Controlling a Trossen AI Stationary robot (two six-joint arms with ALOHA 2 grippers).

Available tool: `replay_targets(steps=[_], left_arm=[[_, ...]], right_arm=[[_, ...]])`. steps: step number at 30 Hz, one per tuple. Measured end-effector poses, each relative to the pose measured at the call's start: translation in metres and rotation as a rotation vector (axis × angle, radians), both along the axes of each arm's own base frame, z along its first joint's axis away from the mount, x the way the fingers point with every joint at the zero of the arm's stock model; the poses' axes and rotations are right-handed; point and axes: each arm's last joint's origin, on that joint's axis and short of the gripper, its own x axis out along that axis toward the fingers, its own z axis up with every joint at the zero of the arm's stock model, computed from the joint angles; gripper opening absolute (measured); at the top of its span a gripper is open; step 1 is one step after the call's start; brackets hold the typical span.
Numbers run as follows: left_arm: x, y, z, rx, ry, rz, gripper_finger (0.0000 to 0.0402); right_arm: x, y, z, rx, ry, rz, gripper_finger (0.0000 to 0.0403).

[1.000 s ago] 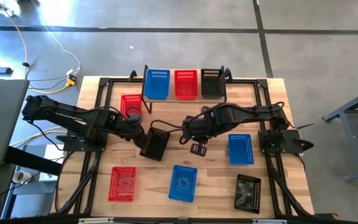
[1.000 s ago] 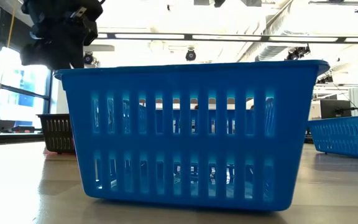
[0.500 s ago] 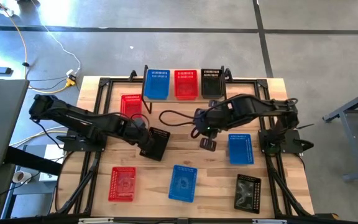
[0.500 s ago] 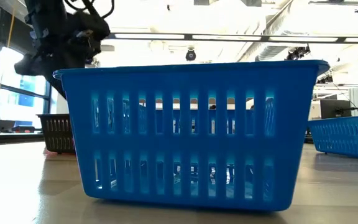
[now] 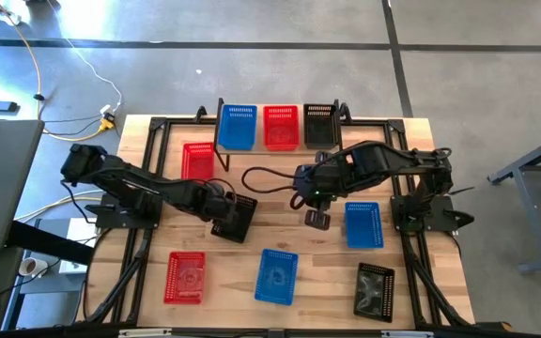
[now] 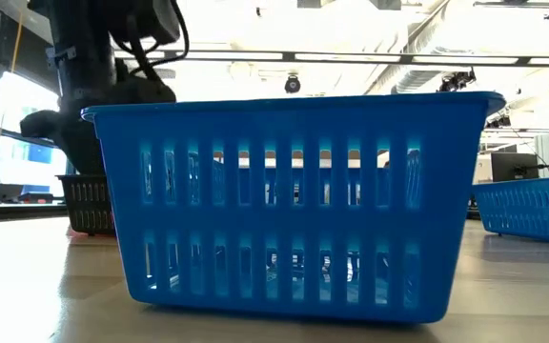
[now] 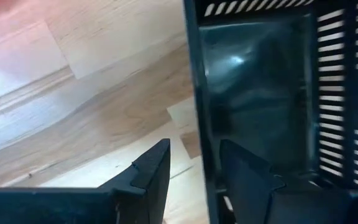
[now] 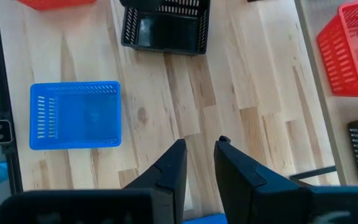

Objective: Stack baskets on shelf by color
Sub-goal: Stack the left black basket into the black basket on the shelf

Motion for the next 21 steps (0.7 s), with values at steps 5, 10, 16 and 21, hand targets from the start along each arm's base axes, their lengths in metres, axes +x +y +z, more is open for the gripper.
replay_targets(steps=[5,10,16,21], left_arm=[[0.003,0.003,-0.008,-0.008,0.035,0.009,0.0128],[0.008,0.003,-0.011,-0.005,0.005,0.001,0.0103],[0.011,0.003,-0.010,0.003,-0.023,-0.023,0.0024],[0.012,0.003,-0.010,0.007,-0.029,-0.030,0.0011]], right_arm=[[0.000,0.001,0.000,0.037,0.007,0.014,0.0067],[0.002,0.008,-0.014,0.011,0.057,0.007,0.0067],[0.005,0.017,-0.046,-0.031,0.176,-0.017,0.0067],[0.005,0.020,-0.068,-0.037,0.252,-0.068,0.0067]])
